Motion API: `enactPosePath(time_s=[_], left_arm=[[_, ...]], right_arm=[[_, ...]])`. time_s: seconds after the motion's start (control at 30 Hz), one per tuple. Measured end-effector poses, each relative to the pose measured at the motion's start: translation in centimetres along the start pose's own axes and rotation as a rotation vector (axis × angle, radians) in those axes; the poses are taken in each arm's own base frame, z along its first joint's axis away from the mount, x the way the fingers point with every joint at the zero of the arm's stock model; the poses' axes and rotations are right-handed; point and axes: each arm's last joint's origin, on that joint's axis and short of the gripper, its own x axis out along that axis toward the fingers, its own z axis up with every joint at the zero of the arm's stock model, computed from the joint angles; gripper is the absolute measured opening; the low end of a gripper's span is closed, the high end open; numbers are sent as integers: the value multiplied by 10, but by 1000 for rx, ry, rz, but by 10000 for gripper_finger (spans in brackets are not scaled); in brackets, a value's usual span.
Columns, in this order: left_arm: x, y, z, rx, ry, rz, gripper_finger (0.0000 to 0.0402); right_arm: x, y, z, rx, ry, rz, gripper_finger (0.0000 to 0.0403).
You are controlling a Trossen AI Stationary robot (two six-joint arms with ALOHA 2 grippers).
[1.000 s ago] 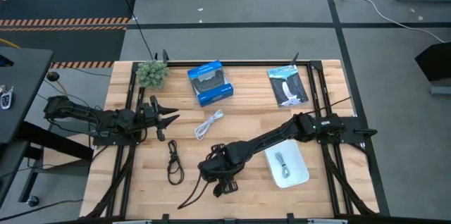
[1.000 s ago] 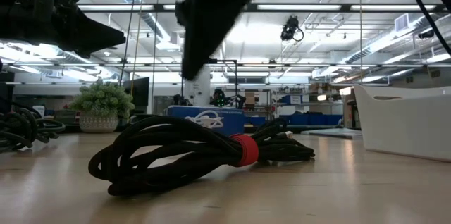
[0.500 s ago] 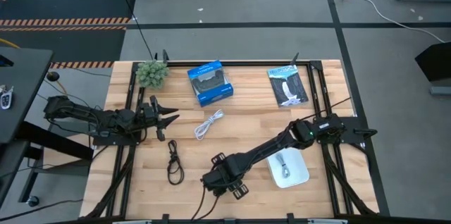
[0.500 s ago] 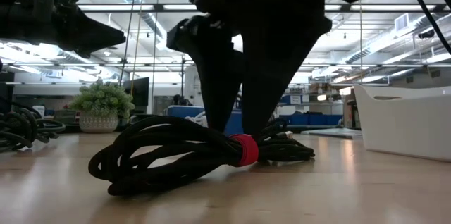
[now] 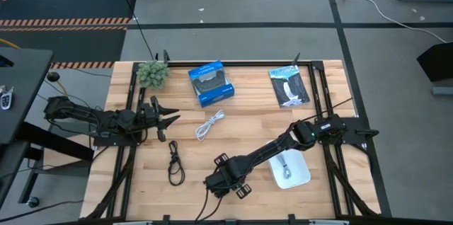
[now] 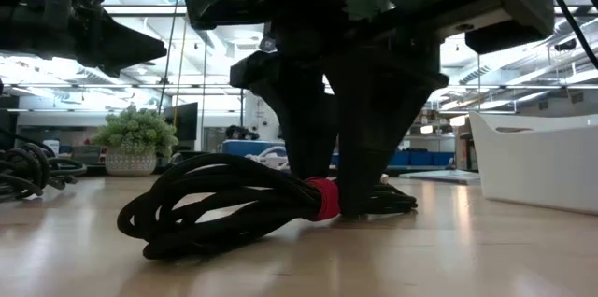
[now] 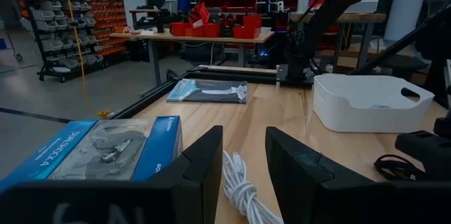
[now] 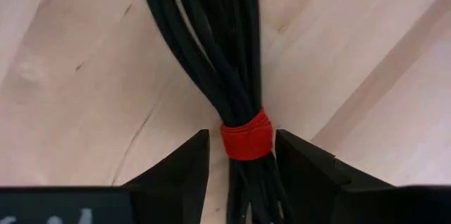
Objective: Pick and place USB-C Cables
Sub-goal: Put the right black charger cable into the white bin
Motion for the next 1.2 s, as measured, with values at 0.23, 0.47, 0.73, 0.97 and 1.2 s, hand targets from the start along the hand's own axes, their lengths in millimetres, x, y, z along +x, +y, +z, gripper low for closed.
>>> enactPosePath(time_s=[0.23, 0.47, 0.73, 0.97, 1.2], left_arm=[[0, 0, 0, 0, 0, 0, 117], [0, 0, 0, 0, 0, 0, 117], [0, 0, 0, 0, 0, 0, 117], [0, 0, 0, 0, 0, 0, 117], [0, 0, 0, 0, -1, 0, 117]], right_arm=[[0, 0, 0, 0, -3, -5, 124], [0, 0, 0, 25, -3, -5, 75], [0, 0, 0, 78, -3, 3, 63], [-9, -3, 3, 141, -23, 32, 61], [-39, -13, 5, 226, -40, 35, 62]])
